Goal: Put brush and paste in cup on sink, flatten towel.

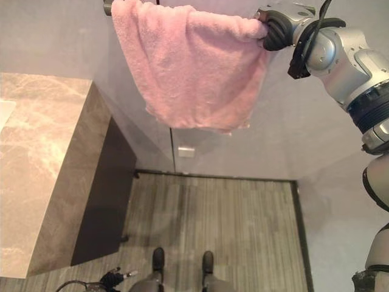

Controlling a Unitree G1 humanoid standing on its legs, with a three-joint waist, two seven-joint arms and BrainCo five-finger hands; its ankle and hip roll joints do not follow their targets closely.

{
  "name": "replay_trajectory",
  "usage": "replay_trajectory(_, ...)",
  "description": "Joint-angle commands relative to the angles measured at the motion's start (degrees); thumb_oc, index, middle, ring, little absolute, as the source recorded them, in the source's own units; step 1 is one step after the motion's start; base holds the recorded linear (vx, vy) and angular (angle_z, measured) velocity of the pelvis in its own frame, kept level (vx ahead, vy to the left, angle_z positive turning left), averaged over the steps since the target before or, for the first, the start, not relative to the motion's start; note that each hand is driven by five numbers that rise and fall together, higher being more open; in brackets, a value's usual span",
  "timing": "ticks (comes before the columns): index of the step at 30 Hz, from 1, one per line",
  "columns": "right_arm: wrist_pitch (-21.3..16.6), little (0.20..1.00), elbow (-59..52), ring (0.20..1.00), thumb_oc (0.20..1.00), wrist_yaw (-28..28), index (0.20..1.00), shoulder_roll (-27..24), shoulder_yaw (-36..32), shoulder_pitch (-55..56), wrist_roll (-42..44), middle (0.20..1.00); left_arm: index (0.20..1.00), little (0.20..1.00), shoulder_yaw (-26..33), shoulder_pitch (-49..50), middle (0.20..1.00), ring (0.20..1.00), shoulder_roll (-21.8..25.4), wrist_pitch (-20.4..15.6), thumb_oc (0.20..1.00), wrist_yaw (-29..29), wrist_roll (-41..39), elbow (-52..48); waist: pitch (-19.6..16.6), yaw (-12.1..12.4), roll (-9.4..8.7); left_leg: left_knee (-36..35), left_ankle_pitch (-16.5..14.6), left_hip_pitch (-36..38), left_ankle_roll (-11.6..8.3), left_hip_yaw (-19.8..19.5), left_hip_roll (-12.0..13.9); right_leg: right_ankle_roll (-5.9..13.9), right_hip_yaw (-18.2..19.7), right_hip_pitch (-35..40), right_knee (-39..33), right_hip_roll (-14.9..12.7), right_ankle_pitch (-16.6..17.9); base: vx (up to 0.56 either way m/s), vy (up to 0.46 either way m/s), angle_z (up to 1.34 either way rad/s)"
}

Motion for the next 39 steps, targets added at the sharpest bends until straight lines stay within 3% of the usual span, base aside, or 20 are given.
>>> replay_trajectory(1,1.3,1.0,5.9,1.0,1.0,-4.1,1.0,-3.9,-4.2,-1.6,-2.0,1.0,1.0,1.0,-2.6,-1.4,1.0,1.0,1.5,-0.6,1.0,0.8,-0.5,1.6,0.5,0.9,-2.41,0.1,-1.0,1.3,-3.69,-2.9,3.7,5.93,0.0,2.9,-0.1,-7.0,2.3,0.0,0.0,0.0)
replay_trajectory(10,2.3,1.0,1.5,1.0,1.0,-5.6,1.0,-5.1,-8.2,3.8,-7.8,1.0,1.0,1.0,-1.5,-1.7,1.0,1.0,2.0,-0.3,1.0,0.6,1.3,1.9,-1.1,0.7,-2.17,0.1,-1.6,3.2,-3.68,-3.0,3.7,5.75,-0.3,5.3,-0.1,-6.8,1.5,0.01,-0.014,0.01)
replay_trajectory(18,3.0,1.0,-10.5,1.0,1.0,-10.0,1.0,-7.7,-27.7,24.4,-14.3,1.0,1.0,1.0,0.5,-0.9,1.0,1.0,1.1,0.4,1.0,1.1,4.4,2.0,-3.1,0.1,-1.35,0.1,-2.6,6.6,-3.68,-3.0,3.8,5.36,-1.1,9.1,0.3,-6.6,0.0,0.02,-0.012,0.07)
replay_trajectory(20,3.0,1.0,-13.6,1.0,1.0,-13.6,1.0,-6.8,-37.4,34.9,-18.1,1.0,1.0,1.0,1.6,-0.3,1.0,1.0,0.2,0.4,1.0,1.4,6.2,2.0,-4.0,-0.2,-0.22,0.1,-2.9,8.0,-3.63,-2.8,3.8,5.31,-1.5,10.5,0.4,-6.7,-0.5,0.0,0.0,0.0)
replay_trajectory(21,3.1,1.0,-14.2,1.0,1.0,-13.5,1.0,-6.8,-38.7,36.3,-18.3,1.0,1.0,1.0,1.3,-0.2,1.0,1.0,0.5,0.4,1.0,1.4,6.2,2.0,-4.0,0.0,-0.56,0.1,-2.9,8.1,-3.64,-2.9,3.8,5.3,-1.6,10.7,0.4,-6.6,-0.6,0.0,-0.013,0.04)
replay_trajectory(22,2.8,1.0,-17.4,1.0,1.0,-16.7,1.0,-5.0,-45.5,44.1,-20.8,1.0,1.0,1.0,2.4,0.1,1.0,1.0,-0.3,0.5,1.0,1.7,7.4,2.0,-4.6,-0.4,0.67,0.1,-3.1,8.9,-3.53,-2.8,3.7,5.2,-1.6,11.5,0.6,-6.5,-1.0,0.0,0.0,0.0)
replay_trajectory(24,2.3,1.0,-21.2,1.0,1.0,-20.1,1.0,-3.1,-53.4,52.9,-23.2,1.0,1.0,1.0,3.1,0.5,1.0,1.0,-0.4,0.5,1.0,2.3,8.9,2.2,-5.1,-0.4,1.28,0.1,-3.2,9.5,-3.53,-2.8,3.6,5.1,-1.9,12.0,0.8,-6.6,-1.4,-0.02,-0.005,0.01)
replay_trajectory(26,1.0,1.0,-24.8,1.0,1.0,-24.1,1.0,2.2,-62.7,63.5,-22.3,1.0,1.0,1.0,4.0,1.2,1.0,1.0,-0.6,0.2,1.0,3.0,10.3,2.6,-5.9,-0.5,2.13,0.1,-3.2,10.2,-3.37,-2.9,3.5,4.98,-1.9,12.7,1.0,-6.5,-1.8,-0.03,-0.012,0.04)
replay_trajectory(29,0.1,1.0,-27.2,1.0,1.0,-24.8,1.0,6.0,-67.7,70.6,-20.7,1.0,1.0,1.0,4.2,1.9,1.0,1.0,-0.7,0.1,1.0,3.2,10.8,2.6,-6.3,-0.5,2.45,0.1,-3.0,10.6,-3.28,-2.8,3.5,4.81,-2.1,13.0,1.3,-6.4,-2.0,-0.04,-0.013,-0.04)
replay_trajectory(31,-0.5,1.0,-26.4,1.0,1.0,-24.9,1.0,9.2,-69.3,73.7,-17.8,1.0,1.0,1.0,4.3,2.2,1.0,1.0,-0.9,0.0,1.0,3.4,11.1,2.7,-6.3,-0.6,2.76,0.1,-3.0,10.9,-3.2,-2.6,3.5,4.79,-2.0,13.1,1.4,-6.4,-2.0,-0.05,-0.009,-0.01)
replay_trajectory(32,-1.5,1.0,-25.2,1.0,1.0,-22.9,1.0,13.2,-69.8,77.7,-13.1,1.0,1.0,1.0,5.0,2.8,1.0,1.0,-1.3,-0.1,1.0,3.3,11.5,2.8,-6.5,-0.9,3.14,0.1,-2.9,11.2,-3.1,-2.3,3.5,4.68,-2.0,13.3,1.5,-6.3,-2.1,0.0,0.0,0.0)
replay_trajectory(34,-1.8,1.0,-24.4,1.0,1.0,-21.9,1.0,14.5,-70.0,80.0,-11.6,1.0,1.0,1.0,5.0,3.4,1.0,1.0,-1.3,-0.3,1.0,3.1,11.6,2.7,-6.7,-1.0,3.18,0.1,-3.0,11.5,-3.07,-2.2,3.5,4.64,-1.9,13.4,1.6,-6.3,-2.2,0.0,0.0,0.0)
replay_trajectory(36,-2.1,1.0,-17.2,1.0,1.0,-18.1,1.0,20.8,-68.2,86.3,-5.4,1.0,1.0,1.0,5.3,4.6,1.0,1.0,-2.1,-0.5,1.0,2.4,12.0,2.6,-6.8,-1.7,3.74,0.1,-2.9,12.3,-2.92,-1.8,3.6,4.51,-1.6,13.6,2.0,-6.2,-2.3,-0.02,-0.001,-0.01)
replay_trajectory(39,-1.7,1.0,-11.1,1.0,1.0,-17.4,1.0,23.0,-66.4,88.6,-4.3,1.0,1.0,1.0,5.0,5.2,1.0,1.0,-2.4,-0.6,1.0,1.8,11.7,2.3,-6.9,-2.2,3.96,0.1,-2.9,12.5,-2.92,-1.7,3.7,4.5,-1.4,13.7,1.8,-6.1,-2.2,-0.03,0.0,0.0)
